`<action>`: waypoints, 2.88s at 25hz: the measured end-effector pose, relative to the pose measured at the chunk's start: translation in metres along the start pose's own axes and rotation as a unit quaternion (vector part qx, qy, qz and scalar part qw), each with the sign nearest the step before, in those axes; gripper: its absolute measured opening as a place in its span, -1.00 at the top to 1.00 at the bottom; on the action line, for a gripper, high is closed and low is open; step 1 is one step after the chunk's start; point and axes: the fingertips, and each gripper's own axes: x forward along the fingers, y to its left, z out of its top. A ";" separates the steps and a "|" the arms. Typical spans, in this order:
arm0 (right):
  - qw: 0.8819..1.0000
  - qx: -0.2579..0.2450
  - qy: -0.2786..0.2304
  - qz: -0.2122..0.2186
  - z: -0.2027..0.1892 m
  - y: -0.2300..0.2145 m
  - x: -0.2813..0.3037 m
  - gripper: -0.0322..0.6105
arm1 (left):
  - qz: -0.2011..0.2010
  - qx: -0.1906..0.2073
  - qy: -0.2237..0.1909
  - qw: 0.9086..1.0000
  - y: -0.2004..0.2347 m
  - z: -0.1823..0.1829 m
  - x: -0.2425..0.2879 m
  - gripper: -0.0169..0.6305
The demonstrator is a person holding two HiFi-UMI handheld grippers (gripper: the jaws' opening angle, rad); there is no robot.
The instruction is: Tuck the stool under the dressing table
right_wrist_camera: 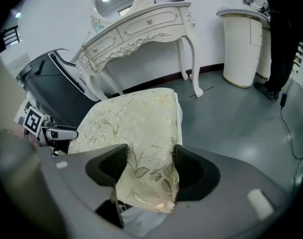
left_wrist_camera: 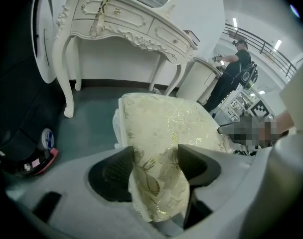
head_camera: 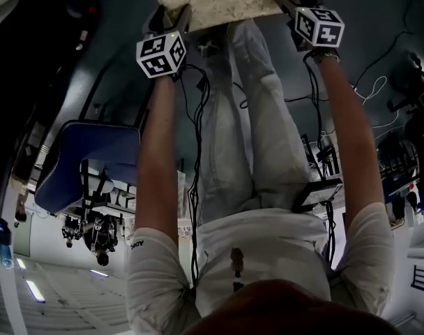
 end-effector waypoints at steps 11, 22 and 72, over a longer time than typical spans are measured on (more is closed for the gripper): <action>0.997 -0.067 0.018 0.041 0.119 -0.033 0.052 -0.05 | 0.048 -0.059 -0.013 0.997 0.008 0.075 0.044 0.05; 0.996 -0.074 -0.031 0.045 0.252 -0.052 0.120 -0.05 | 0.052 -0.039 -0.051 0.997 0.057 0.201 0.107 0.03; 0.989 -0.038 -0.130 0.052 0.447 -0.025 0.186 0.88 | 0.075 -0.005 -0.162 0.984 0.144 0.395 0.127 0.93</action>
